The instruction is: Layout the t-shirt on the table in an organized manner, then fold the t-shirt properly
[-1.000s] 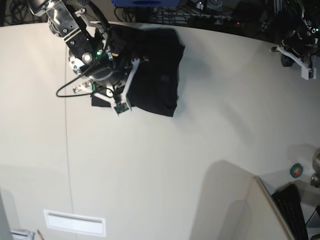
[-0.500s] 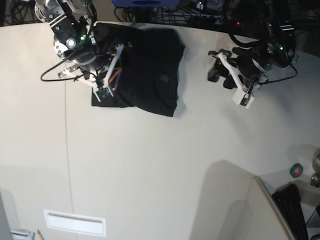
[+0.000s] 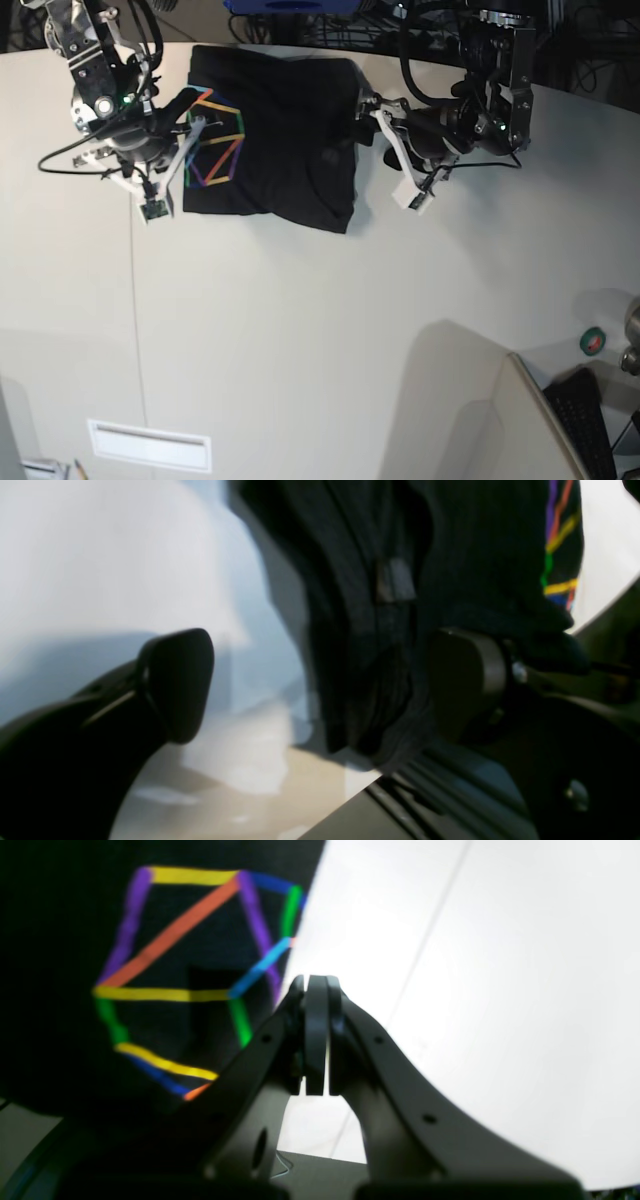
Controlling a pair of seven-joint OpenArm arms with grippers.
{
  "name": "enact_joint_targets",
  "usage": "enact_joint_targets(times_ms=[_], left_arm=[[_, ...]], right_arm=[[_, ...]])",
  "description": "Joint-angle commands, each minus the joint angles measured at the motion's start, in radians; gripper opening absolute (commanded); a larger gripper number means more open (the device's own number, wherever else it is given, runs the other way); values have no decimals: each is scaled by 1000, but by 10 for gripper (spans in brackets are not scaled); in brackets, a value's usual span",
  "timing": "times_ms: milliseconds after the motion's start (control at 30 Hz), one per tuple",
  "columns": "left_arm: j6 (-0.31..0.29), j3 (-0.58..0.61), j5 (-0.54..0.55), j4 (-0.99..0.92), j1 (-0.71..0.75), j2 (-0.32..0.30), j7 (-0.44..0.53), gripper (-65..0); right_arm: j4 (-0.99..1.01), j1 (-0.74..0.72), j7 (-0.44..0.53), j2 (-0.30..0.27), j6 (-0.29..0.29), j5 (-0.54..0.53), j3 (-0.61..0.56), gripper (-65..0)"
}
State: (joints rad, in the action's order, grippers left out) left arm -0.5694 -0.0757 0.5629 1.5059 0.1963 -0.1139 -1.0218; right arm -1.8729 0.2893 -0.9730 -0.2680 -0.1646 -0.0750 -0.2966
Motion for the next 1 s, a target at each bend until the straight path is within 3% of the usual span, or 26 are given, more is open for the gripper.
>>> enact_joint_targets(times_ms=[0, 167, 233, 333, 433, 467, 533, 633, 733, 867, 967], left_arm=[[-4, 6, 39, -8, -27, 3, 14, 0], [-4, 89, 53, -130, -100, 6, 14, 0], [-4, 142, 52, -163, -128, 6, 14, -61], [-1, 173, 50, -206, -169, 0, 14, -285], [1, 185, 46, -238, -229, -10, 8, -601], [1, 192, 46, -245, -252, -22, 1, -650], [1, 253, 46, -265, -334, -50, -45, -650], [1, 439, 46, -302, -485, -94, -67, -650], [1, 722, 46, -331, -663, -117, -65, -650], [1, 1101, 46, -360, -858, -102, -36, -650], [1, 1282, 46, -371, -930, -60, 61, -650]], right_arm=[[-21, -6, 13, -6, 3, 5, 21, -650], [-21, 1, 15, -6, 4, 5, 70, -650], [-21, 3, 15, -6, 4, 5, 89, -650], [-21, 4, 15, -6, 4, 5, 113, -650], [-21, 14, 15, -9, 4, 5, 135, -650], [-21, 14, 15, -9, 4, 5, 144, -650], [-21, 14, 15, -7, 4, 5, 165, -650], [-21, 12, 15, -6, 4, 5, 179, -650], [-21, 12, 15, -4, 4, 4, 178, -650], [-21, 15, 15, 0, 4, 4, 178, -650], [-21, 21, 10, 9, 4, 4, 179, -650]])
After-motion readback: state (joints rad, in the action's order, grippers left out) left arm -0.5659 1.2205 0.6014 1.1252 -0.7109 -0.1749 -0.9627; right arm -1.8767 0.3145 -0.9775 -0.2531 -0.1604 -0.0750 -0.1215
